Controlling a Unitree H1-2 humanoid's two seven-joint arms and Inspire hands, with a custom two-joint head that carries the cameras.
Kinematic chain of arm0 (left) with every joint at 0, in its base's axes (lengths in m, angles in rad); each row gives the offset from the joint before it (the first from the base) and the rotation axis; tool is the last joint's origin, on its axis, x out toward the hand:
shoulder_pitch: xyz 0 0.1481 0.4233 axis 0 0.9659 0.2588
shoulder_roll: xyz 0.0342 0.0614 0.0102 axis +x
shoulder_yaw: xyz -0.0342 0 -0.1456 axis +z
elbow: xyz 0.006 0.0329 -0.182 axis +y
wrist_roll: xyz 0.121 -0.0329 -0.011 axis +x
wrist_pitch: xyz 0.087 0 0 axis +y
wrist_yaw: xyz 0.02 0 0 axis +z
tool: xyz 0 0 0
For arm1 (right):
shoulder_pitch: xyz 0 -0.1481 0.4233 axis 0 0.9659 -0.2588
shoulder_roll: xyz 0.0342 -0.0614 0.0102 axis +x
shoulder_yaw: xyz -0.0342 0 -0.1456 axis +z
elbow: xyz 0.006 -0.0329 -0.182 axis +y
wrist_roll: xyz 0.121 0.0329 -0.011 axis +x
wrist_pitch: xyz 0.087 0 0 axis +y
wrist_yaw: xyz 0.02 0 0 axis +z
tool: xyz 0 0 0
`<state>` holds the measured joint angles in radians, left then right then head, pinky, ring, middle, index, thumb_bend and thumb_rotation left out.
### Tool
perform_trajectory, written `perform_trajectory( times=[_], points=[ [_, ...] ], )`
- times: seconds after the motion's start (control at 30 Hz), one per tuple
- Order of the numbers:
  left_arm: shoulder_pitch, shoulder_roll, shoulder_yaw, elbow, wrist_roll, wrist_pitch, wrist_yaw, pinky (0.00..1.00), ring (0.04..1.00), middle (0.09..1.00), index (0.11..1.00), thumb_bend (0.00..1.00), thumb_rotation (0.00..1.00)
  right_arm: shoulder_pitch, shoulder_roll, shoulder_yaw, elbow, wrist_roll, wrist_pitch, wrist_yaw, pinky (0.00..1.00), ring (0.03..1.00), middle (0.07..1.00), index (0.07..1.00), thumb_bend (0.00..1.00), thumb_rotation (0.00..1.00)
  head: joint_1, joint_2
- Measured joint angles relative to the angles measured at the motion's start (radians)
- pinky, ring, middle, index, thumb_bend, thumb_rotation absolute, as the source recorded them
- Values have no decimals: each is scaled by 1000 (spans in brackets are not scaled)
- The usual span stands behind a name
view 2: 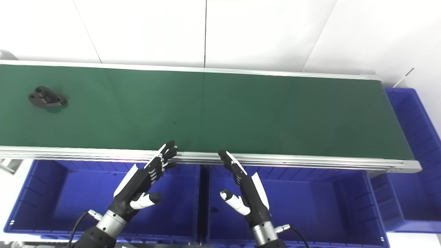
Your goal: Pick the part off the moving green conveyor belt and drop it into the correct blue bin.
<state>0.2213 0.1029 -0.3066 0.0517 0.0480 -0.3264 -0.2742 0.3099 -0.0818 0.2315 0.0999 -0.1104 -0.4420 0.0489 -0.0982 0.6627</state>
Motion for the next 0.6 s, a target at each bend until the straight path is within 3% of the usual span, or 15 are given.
perform_trajectory(
  times=[0.4,0.6],
  points=[
    [0,0,1,0,0,0,0,897,970,972,1000,915,788,0,0,0,0,0,0,0,915,932,918,905,888,899,8,-8],
    [0,-1,0,8,0,-15,0,898,971,972,1000,911,781,0,-1,2,1,-1,0,-2,920,932,922,906,879,895,28,-32]
  ],
)
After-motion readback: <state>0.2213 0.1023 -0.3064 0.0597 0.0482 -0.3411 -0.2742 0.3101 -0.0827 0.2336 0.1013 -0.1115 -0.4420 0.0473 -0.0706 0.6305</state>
